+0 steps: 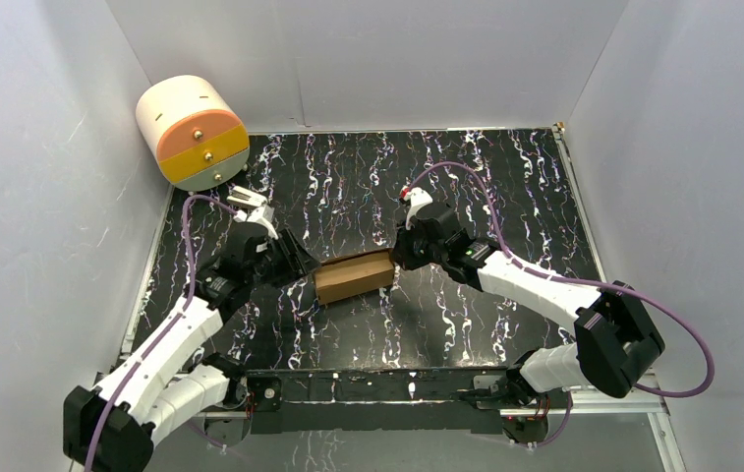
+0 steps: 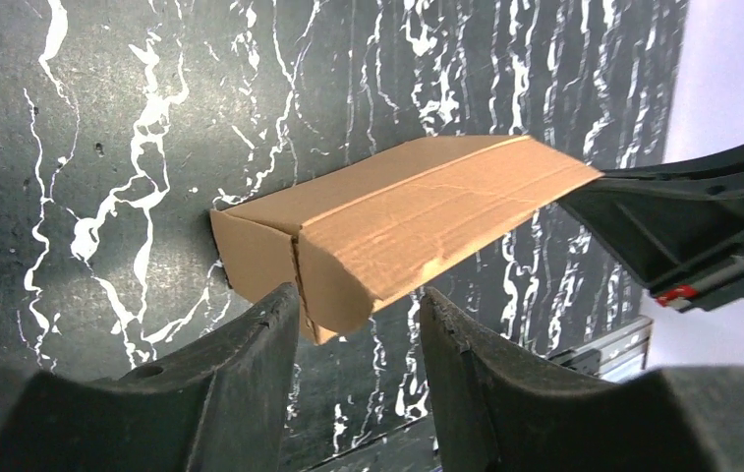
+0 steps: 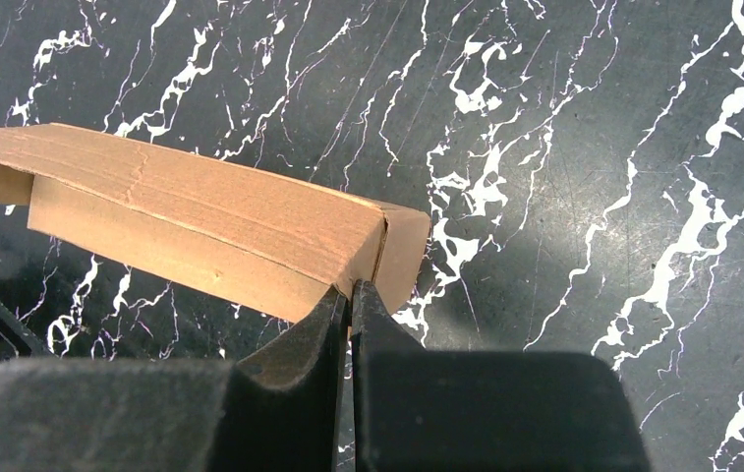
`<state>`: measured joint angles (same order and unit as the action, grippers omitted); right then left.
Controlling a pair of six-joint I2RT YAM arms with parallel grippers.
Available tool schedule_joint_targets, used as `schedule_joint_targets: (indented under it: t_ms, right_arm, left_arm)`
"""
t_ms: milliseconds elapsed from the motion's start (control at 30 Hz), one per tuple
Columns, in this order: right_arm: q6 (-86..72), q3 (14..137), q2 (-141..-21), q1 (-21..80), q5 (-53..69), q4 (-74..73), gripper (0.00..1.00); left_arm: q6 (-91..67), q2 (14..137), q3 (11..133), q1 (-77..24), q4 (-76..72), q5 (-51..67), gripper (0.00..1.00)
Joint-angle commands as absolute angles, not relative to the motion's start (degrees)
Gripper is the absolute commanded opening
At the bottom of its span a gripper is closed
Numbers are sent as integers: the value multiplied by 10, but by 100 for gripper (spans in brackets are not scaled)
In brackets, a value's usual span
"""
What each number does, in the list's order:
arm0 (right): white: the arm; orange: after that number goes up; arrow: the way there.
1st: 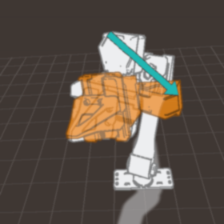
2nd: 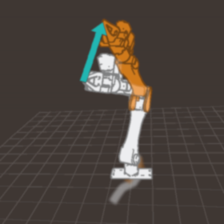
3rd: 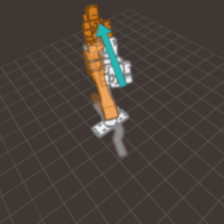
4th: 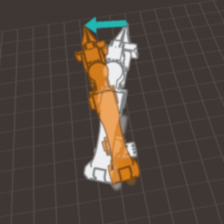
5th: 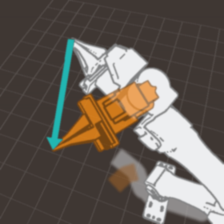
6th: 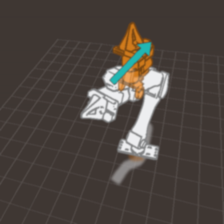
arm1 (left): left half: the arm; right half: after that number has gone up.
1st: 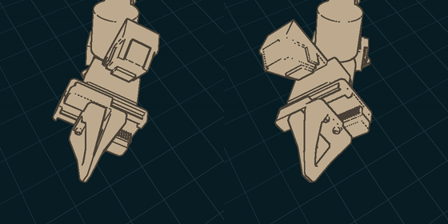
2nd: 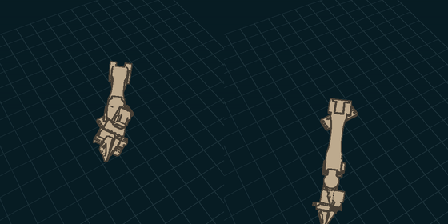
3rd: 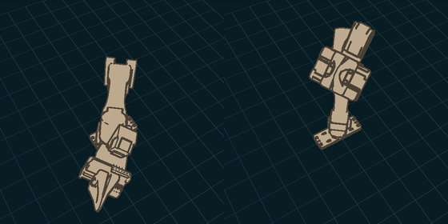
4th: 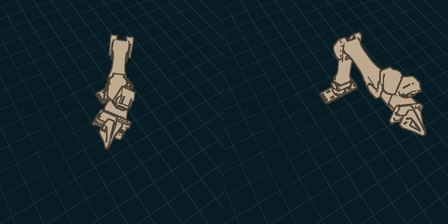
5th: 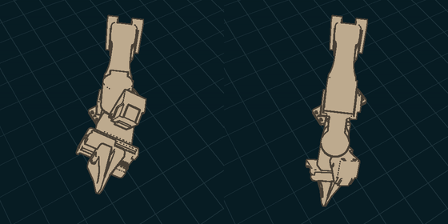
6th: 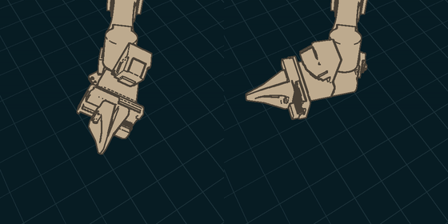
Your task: Fold the paper box
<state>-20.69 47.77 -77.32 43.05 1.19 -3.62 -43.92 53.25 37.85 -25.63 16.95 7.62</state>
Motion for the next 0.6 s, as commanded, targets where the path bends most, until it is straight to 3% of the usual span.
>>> schedule_joint_targets:
  t_ms: [0,333,567]
  right_arm:
    - [-197,474,-766,436,4,-49,11]
    - [-197,474,-759,439,-15,-48,11]
    - [-199,471,-754,447,-31,-44,11]
  left_arm:
    - [-496,487,386,-258,181,54,45]
    - [-586,476,364,-258,152,27,37]
    - [-610,508,340,-258,121,77,29]
